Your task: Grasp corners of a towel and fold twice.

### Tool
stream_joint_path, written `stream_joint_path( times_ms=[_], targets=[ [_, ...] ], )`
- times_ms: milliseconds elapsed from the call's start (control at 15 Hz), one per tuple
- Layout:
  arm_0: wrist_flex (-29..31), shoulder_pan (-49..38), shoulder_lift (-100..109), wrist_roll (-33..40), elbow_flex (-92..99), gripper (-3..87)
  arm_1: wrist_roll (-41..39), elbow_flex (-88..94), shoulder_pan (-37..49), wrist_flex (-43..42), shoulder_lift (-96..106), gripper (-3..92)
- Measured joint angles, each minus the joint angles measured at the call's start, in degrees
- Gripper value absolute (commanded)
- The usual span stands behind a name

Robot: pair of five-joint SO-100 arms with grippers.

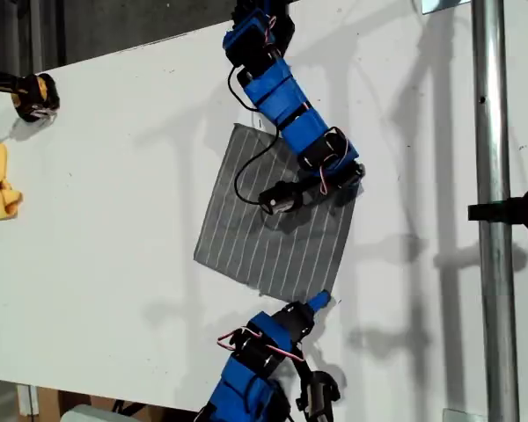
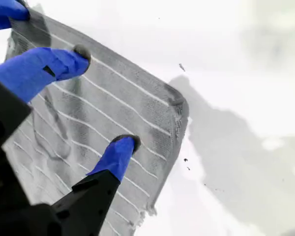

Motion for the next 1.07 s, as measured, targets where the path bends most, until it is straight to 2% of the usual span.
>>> stream_joint_path(
  times_ms=[200, 600, 1067],
  targets=[
    [-0.62, 0.00, -0.62, 2.11, 2.46, 34.9, 0.00, 0.00, 0.00, 0.00, 0.09, -0.2],
    [-7.12, -1.23, -5.62, 5.10, 9.32, 33.9, 0.00, 0.00, 0.00, 0.00, 0.09, -0.2],
    [-14.59, -5.01, -10.81, 3.69, 15.47, 31.3, 0.00, 0.09, 0.00, 0.09, 0.62, -0.2]
  ],
)
